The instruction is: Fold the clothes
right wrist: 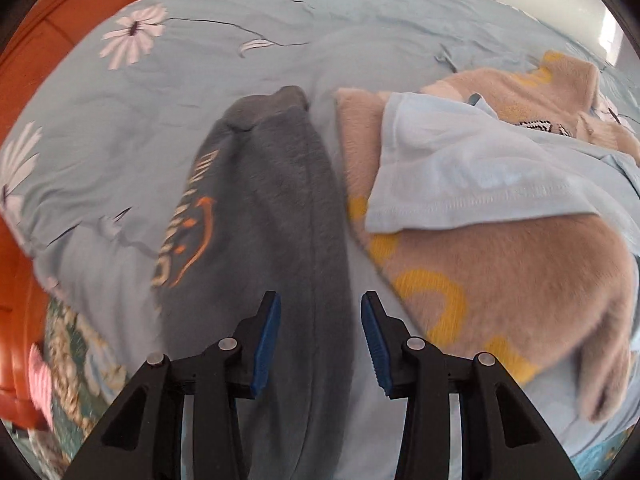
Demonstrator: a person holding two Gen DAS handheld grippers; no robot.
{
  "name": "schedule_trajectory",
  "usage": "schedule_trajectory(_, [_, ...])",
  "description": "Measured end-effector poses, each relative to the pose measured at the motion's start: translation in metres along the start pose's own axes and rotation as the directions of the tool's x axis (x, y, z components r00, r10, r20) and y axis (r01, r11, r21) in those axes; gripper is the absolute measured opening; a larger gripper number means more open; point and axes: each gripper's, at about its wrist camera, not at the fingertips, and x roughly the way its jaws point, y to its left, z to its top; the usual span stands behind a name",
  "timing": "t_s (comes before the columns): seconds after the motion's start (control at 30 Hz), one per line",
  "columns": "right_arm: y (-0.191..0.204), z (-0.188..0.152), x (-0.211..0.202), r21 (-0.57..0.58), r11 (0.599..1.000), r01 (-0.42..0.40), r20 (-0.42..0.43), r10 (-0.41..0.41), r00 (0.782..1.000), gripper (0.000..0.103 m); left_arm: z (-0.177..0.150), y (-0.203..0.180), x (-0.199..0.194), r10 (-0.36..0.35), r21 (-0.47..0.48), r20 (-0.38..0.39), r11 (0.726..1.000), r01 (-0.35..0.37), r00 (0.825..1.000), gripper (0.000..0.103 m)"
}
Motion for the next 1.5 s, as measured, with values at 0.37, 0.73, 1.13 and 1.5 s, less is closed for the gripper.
schedule_trajectory(0.37, [0.002,-0.007,-0.009,-0.003,0.998,-0.063,-0.006,0.063,0.998,0.003,-0.014,0.001,0.001,-0.108,-0.057,-0.058,0.993,0.105,0.992,0.057])
schedule_trajectory(0.73, [-0.159,-0.157,-0.201,0.177,0.984,0.014,0.205,-0.050,0.977,0.003,-0.025,-0.014,0.002,-0.100,-0.014,-0.080,0.995,0.099,0.992,0.057])
schedule_trajectory(1.13, [-0.315,-0.335,-0.229,0.573,0.809,0.131,0.043,-0.189,0.981,0.003,-0.026,-0.041,0.006,0.035,0.060,-0.087,0.998,-0.029,0.996,0.059])
schedule_trajectory(1.5, [-0.291,-0.342,-0.259,0.459,0.867,0.194,0.003,-0.220,0.976,0.013,-0.030,-0.047,0.026,-0.057,-0.045,-0.147,0.998,0.051,0.987,0.053])
